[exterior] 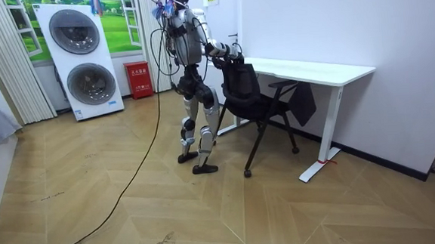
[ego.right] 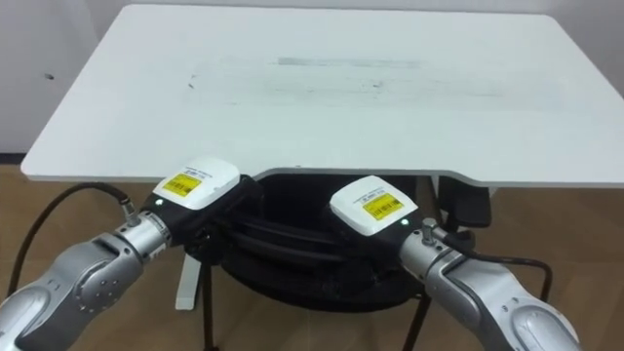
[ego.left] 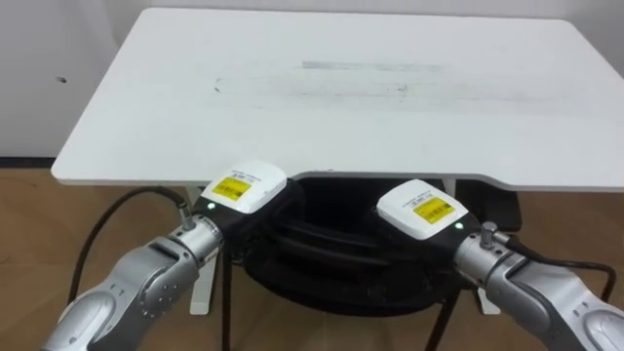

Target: Push chair

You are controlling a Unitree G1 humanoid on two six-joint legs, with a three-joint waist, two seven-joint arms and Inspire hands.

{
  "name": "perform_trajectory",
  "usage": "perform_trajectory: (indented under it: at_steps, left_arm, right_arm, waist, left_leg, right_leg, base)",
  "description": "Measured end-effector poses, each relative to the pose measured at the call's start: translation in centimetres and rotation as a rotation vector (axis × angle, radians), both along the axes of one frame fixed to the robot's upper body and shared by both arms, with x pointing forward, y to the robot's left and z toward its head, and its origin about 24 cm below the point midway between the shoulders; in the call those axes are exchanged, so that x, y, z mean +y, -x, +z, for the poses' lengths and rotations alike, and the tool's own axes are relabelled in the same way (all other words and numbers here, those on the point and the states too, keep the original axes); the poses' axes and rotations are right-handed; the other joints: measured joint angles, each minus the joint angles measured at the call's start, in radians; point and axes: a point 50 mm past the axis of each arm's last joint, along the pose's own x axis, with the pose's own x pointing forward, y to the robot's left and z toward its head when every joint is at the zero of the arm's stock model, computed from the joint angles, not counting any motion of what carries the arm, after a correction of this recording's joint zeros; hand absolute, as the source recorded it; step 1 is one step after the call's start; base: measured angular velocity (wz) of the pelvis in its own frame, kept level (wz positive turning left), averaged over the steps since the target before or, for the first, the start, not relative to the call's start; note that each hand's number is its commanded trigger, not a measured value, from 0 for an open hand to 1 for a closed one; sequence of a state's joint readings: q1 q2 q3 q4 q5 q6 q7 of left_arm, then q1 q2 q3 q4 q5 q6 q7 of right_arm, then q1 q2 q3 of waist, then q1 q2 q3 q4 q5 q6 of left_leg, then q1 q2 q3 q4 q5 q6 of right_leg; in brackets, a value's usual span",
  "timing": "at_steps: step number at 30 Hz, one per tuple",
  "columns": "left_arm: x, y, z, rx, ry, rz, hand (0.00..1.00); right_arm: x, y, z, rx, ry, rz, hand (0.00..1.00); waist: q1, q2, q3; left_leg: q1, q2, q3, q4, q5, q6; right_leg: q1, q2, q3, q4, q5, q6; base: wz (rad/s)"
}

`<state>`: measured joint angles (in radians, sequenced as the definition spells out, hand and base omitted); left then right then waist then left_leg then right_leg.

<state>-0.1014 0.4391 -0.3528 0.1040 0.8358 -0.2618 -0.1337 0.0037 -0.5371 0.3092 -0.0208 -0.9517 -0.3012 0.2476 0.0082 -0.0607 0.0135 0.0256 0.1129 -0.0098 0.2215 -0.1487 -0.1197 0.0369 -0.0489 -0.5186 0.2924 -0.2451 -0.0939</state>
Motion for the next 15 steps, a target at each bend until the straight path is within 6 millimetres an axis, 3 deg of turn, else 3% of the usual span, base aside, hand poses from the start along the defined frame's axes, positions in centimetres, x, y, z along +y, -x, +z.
perform_trajectory:
  at_steps: [15]
  left_arm:
    - [-0.7,-0.1,1.6,0.001,0.141,0.022,0.00]
  right_arm:
    - [-0.4,-0.3,0.7,0.059,-0.052,-0.054,0.00]
  waist:
    - [0.020,0.016,-0.0010]
  left_leg:
    - [0.012,-0.002,0.002,-0.009,0.000,0.000]
  right_leg:
    - [0.010,0.000,0.006,-0.005,0.001,0.005]
  base:
    - [0.00]
